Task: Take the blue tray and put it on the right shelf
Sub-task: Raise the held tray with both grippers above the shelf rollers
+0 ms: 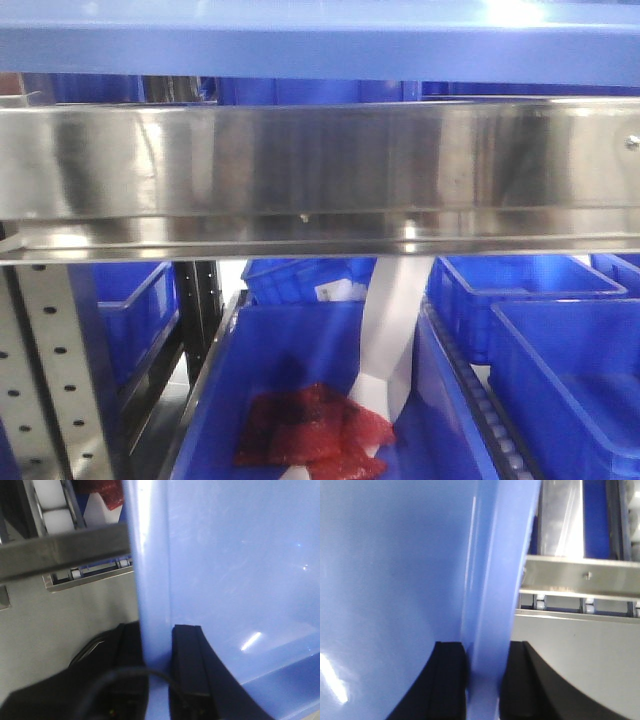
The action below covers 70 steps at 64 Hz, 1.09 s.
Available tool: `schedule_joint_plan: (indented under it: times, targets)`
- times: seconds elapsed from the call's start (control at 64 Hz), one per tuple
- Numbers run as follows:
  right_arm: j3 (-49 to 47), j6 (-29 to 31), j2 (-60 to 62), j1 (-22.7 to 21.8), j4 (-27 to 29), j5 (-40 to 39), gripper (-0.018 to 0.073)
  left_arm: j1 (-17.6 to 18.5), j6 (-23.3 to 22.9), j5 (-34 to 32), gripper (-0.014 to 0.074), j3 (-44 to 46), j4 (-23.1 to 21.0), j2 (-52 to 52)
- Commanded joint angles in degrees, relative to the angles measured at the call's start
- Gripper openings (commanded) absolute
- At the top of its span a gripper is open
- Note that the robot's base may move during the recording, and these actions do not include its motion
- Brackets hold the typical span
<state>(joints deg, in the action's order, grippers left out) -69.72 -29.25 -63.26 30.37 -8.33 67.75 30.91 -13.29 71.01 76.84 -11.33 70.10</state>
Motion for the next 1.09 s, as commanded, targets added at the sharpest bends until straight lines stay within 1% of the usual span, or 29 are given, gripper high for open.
schedule_joint_plan:
  times: [0.0,1.077]
  targets:
    - [-1.54,1.53,1.17,-0.06,-3.28,-1.71,0.0059,0.54,1.36,-0.2,-0.0048,1.96,0.09,-1.53]
    - [-1.54,1.53,1.17,-0.06,-3.28,-1.71,0.0059,0.54,1.36,-0.2,-0.0048,1.96,0.09,-1.53]
